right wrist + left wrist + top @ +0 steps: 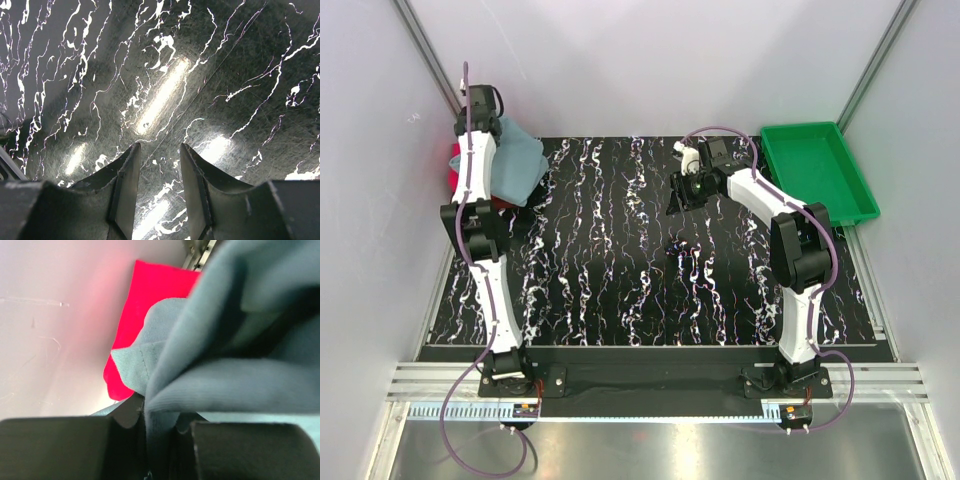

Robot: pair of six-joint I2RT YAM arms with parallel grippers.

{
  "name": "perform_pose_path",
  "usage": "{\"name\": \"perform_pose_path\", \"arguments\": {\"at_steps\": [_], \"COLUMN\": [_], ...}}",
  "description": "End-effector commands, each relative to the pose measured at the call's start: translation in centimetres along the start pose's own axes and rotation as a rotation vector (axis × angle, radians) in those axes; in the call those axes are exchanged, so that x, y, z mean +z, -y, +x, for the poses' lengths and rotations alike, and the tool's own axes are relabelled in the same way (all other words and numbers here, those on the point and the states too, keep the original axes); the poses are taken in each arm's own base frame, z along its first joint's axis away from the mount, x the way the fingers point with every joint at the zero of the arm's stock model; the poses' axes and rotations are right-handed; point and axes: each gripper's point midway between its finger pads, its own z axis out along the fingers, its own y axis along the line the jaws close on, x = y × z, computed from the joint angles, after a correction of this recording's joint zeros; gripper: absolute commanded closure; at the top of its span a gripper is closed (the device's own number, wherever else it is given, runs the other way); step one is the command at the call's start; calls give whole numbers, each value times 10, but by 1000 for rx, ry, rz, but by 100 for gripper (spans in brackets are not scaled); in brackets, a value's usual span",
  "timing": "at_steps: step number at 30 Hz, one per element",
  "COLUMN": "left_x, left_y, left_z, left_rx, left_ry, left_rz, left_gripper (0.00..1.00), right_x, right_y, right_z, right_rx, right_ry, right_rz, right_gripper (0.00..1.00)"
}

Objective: Fold and stack the t-shirts
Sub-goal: Neatly place the folded tshirt to the corner

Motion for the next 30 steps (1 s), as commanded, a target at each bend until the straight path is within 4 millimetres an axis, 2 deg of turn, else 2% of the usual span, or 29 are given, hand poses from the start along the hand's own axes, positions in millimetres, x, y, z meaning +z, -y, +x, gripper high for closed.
{"name": "perform_pose_path", "arguments": {"at_steps": [1,7,13,21,25,30], "left_x": [-48,-66,-93,-131,-128,-103], "left_y": [-26,-33,-36,-51,-58,-64], "left_z": [-74,-91,-108,-131,-128,-111], "left_rx": [-89,-93,-118,-157,-153,-122], "left_ry": [213,264,317,394,384,326], "left_rz": [-39,-45,-33,-51,-89,-140], "left_gripper": [100,100,100,100,100,100], "right_x": [-11,-12,-13,-12,-13,-13], "right_y": [-13,-14,-15,-19,-21,-20], "right_z": [-28,-25,-26,-27,-27,-22], "right_rx": [-49,-48,-47,-47,-51,-51], "right_ry": [74,72,77,78,82,74], "right_rz": [-6,-7,-9,-20,-22,-16], "right_gripper": [55,55,55,55,55,55]}}
